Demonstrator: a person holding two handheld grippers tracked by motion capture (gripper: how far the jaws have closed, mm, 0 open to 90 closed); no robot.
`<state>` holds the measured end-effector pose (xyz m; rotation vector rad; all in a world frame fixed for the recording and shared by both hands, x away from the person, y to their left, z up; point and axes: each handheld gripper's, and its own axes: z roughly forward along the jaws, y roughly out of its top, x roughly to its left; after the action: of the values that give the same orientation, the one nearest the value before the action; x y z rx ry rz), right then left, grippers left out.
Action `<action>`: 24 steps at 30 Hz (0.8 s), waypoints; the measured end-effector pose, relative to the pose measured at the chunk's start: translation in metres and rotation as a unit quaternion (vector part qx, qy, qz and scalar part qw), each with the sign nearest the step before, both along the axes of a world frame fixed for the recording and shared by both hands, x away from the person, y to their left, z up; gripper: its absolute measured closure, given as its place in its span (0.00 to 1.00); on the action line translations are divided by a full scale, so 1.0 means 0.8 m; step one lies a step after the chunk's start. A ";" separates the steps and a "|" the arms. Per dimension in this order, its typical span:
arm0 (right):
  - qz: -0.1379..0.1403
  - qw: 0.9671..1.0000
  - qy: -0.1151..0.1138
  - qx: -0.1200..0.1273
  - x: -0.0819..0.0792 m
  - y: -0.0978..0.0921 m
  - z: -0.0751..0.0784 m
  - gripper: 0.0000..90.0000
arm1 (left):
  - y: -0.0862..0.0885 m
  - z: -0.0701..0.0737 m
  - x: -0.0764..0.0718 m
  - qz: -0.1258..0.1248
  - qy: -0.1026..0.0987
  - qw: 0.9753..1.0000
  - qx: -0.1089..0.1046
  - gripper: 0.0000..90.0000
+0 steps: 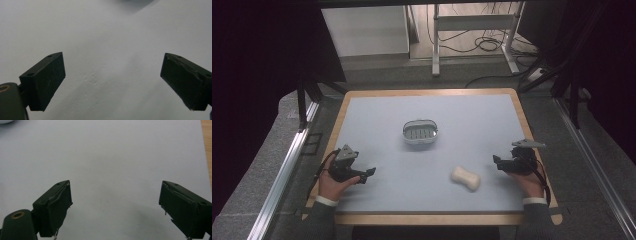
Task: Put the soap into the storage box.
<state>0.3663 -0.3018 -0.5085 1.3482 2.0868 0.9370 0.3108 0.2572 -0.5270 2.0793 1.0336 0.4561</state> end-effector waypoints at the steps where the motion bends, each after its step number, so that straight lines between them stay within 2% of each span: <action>1: -0.003 1.000 0.001 -0.006 0.001 0.001 0.000 0.12 | 0.000 -0.001 0.000 -0.001 0.001 1.000 0.001 0.07; 8: -0.009 1.000 -0.001 -0.006 -0.003 0.003 0.004 0.12 | 0.002 0.002 -0.001 -0.002 -0.001 1.000 -0.005 0.07; 14: -0.006 1.000 -0.002 -0.006 -0.005 0.002 0.008 0.12 | 0.002 0.002 0.001 -0.001 0.000 1.000 -0.002 0.07; 17: -0.015 1.000 -0.005 -0.021 -0.007 0.000 0.009 0.11 | -0.001 0.000 0.003 -0.005 0.003 1.000 0.003 0.07; 24: -0.012 1.000 -0.001 -0.024 -0.010 0.000 0.009 0.11 | -0.003 0.002 0.003 -0.008 0.003 1.000 0.004 0.07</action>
<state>0.3585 -0.3014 -0.5014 1.3446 2.0732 0.8726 0.3129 0.2550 -0.5255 2.0967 1.0192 0.4458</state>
